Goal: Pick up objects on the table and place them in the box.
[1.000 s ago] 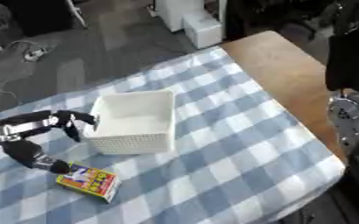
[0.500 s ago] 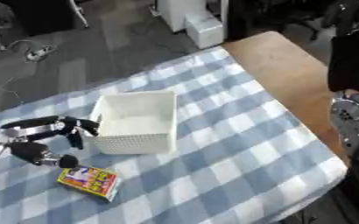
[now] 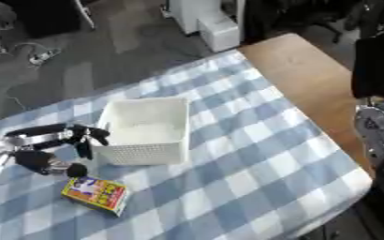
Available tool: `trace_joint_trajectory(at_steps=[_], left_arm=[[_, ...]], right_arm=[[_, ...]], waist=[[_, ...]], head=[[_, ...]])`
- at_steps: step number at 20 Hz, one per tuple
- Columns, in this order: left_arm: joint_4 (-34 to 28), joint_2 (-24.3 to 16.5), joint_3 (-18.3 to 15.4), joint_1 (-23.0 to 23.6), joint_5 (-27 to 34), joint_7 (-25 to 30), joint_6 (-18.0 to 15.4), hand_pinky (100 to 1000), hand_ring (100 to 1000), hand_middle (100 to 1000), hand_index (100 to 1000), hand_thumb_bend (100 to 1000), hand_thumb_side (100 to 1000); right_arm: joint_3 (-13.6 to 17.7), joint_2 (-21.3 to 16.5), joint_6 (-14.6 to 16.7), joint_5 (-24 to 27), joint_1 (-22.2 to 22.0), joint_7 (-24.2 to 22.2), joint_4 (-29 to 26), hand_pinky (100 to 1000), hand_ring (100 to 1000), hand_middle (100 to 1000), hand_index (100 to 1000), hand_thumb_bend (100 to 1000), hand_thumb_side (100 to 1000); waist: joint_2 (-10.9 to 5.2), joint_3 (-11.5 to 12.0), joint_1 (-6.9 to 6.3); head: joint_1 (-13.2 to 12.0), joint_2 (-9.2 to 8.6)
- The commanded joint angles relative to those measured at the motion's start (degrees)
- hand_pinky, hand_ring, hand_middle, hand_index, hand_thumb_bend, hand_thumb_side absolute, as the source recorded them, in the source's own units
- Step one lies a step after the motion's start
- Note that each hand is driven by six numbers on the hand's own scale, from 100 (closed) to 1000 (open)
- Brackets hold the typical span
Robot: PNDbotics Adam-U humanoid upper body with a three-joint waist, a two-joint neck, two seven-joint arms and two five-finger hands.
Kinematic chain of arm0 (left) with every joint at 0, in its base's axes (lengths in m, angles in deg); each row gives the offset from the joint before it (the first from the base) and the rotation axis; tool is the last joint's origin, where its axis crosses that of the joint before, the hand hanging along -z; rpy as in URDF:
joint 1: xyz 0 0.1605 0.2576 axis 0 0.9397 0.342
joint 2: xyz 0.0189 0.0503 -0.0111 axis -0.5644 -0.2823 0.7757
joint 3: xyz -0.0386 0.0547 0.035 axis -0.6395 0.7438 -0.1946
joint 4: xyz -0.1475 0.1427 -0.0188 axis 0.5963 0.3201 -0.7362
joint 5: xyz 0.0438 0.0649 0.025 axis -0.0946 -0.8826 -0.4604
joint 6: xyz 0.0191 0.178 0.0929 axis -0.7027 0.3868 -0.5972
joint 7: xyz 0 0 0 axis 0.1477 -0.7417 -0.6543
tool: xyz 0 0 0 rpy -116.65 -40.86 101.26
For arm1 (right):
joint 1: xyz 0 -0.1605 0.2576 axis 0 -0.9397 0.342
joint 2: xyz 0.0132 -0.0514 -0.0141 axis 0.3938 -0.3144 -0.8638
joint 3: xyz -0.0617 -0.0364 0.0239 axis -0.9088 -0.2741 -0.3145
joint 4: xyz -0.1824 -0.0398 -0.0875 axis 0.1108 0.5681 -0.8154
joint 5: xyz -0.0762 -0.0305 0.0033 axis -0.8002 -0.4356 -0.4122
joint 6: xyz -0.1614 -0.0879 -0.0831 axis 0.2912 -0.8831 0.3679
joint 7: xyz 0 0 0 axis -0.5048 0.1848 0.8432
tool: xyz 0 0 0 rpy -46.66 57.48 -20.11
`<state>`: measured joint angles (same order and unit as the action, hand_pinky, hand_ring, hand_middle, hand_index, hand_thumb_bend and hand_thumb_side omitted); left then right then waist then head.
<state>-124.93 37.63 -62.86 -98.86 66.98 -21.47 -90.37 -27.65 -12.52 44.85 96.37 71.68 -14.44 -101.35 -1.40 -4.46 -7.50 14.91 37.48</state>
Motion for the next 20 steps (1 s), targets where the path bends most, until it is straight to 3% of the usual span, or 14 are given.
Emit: trace_joint_trajectory(at_steps=[1, 13, 16, 17, 18, 20], left_arm=[[-2.3, -0.7, -1.0, -1.4, 1.2, 8.9, -8.7, 636, 659, 825, 1000, 620, 832], [-2.6, -0.9, 0.0, 0.2, 1.5, 8.9, -7.4, 617, 626, 798, 1000, 582, 842], [-3.6, -1.2, 0.2, 1.9, 1.7, 8.9, -7.2, 616, 625, 802, 1000, 613, 803], [-3.9, -1.4, 0.3, 2.6, 1.9, 8.9, -7.2, 615, 625, 802, 1000, 603, 835], [-4.2, -1.6, 0.4, 3.2, 2.1, 8.9, -7.3, 611, 621, 804, 1000, 634, 775], [-4.8, -1.7, 0.1, 4.2, 2.7, 8.9, -7.5, 613, 621, 813, 1000, 649, 757]], right_arm=[[0.4, -1.5, 0.0, -0.1, 0.4, -0.1, -0.7, 428, 356, 402, 597, 100, 1000], [0.7, -1.7, -0.2, 0.3, 0.6, 0.2, -0.7, 428, 357, 403, 596, 100, 1000], [0.8, -1.7, -0.3, 0.3, 0.6, 0.3, -0.7, 428, 356, 402, 596, 100, 1000], [0.8, -1.7, -0.3, 0.3, 0.6, 0.3, -0.7, 428, 356, 402, 596, 100, 1000], [0.8, -1.7, -0.3, 0.3, 0.5, 0.3, -0.7, 428, 357, 402, 596, 100, 1000], [0.9, -1.7, -0.2, 0.3, 0.5, 0.3, -0.7, 428, 357, 402, 596, 100, 1000]], waist=[[-0.71, 0.0, 0.51], [-0.79, -0.1, 0.55], [-0.73, -0.1, 0.58], [-0.73, -0.1, 0.58], [-0.76, 0.0, 0.59], [-0.78, 0.0, 0.63]], head=[[-0.9, 0.27], [-1.2, 0.29], [0.3, -0.08], [0.8, -0.14], [1.4, -0.14], [2.2, -0.13]])
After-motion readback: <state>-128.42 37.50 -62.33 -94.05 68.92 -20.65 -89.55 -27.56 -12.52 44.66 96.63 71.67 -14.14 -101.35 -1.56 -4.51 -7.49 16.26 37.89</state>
